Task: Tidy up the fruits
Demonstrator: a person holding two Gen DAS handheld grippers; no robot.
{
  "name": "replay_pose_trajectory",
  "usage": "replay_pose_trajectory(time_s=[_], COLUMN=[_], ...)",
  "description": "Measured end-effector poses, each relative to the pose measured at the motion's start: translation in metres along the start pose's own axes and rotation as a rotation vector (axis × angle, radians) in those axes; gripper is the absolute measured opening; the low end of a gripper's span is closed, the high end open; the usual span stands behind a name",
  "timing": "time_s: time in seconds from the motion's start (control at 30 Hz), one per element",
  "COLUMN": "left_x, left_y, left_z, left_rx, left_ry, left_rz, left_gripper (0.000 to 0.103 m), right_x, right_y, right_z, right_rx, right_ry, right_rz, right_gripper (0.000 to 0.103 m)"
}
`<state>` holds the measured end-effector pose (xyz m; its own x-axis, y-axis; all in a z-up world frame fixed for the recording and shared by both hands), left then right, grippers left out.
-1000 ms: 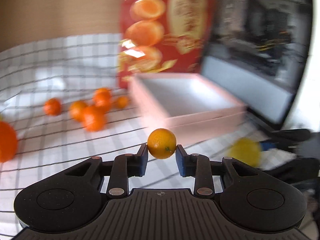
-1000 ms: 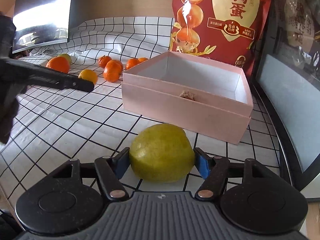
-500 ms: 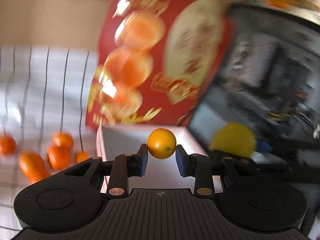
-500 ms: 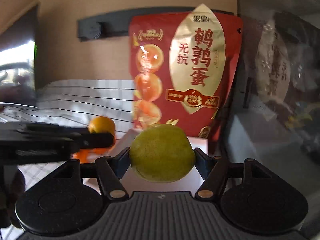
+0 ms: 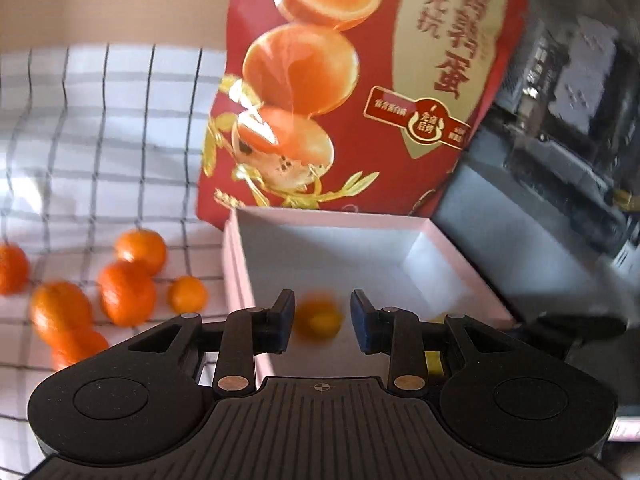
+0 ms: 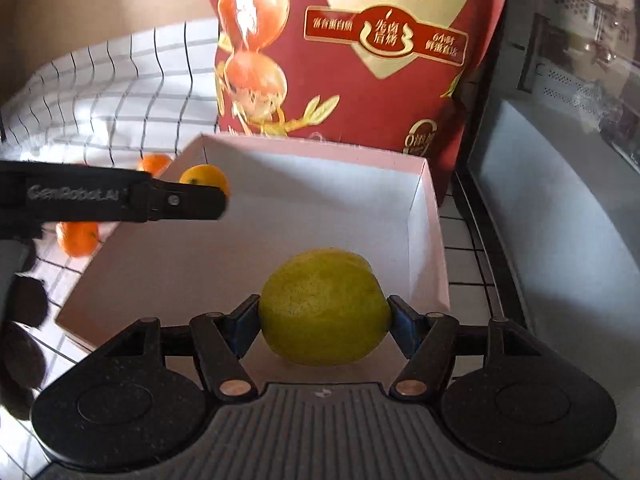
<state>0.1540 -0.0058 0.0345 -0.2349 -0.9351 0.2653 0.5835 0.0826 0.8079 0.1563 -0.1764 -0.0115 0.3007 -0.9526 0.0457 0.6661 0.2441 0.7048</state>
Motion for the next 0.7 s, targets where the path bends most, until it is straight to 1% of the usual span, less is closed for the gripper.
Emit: replay_pose_trajectory(time_s=[0.07,0.2,0.27,0.33,0.43,0.47,0.53,0.6,0.63,0.7], left_x=[0.0,-0.011,-0.029,-0.05,-0.091,-0.103,-0.126,-0.151,-0.164,-0.186], left_y=[-0.002,-0.003,-0.005,-0.005,-0.009,-0.01,-0.017,-0.027,-0.034,-0.05], left_z=[0.013,0.043,0.06,0.076,0.109,0.118,0.141,0.164,0.175,0.193], left_rx=[0.037,0.099,0.123,0.148,0.218,0.244,0.313,0.387,0.419,0.474], left_ry=[0.007,-0.003,0.006,0.023,0.04,0.05,0.13,0.247,0.302,0.378], left_rz=[-0.03,-0.04,-0.007,0.043,0.155,0.177,0.195,0.211,0.232,0.278], left_gripper=[0.035,0.035,0.035,0.035,0.035,0.035,0.035,0.035,0.035,0.034], right_x=[-0.001,-0.003,-0.006,-0.01,-0.02,-0.025,-0.037,-0.052,-0.06,-0.082], right_y=[0.003,0.005,0.008,0.013,0.025,0.03,0.04,0.049,0.054,0.06], right_z=[-0.002,0.01,0.02,0.038,0.066,0.074,0.088,0.096,0.096,0.091], right_rx=[-0.017,0.023,0.07,0.139,0.239,0.268,0.314,0.338,0.336,0.309], right_ry=[0.001,-0.007,-0.014,-0.007,0.031,0.049,0.093,0.14,0.164,0.209], right_rz=[-0.003,0.008,0.021,0.032,0.019,0.011,-0.005,-0.022,-0.025,-0.015], right_gripper=[0.068,0.069,0.069,0.07,0.07,0.07,0.07,0.071,0.072,0.072])
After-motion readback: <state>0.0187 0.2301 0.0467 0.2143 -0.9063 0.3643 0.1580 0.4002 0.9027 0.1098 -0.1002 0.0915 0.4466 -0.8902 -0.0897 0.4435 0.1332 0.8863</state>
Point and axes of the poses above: each gripper's, at about its wrist camera, not at the fingertips, and z roughly against the way its jaws point, x to its right, y to its top, the point moved 2 cm from there along -z, roughly the way its jaws point, and after that the axes turned 1 degree about z, right-handed, at the moved point
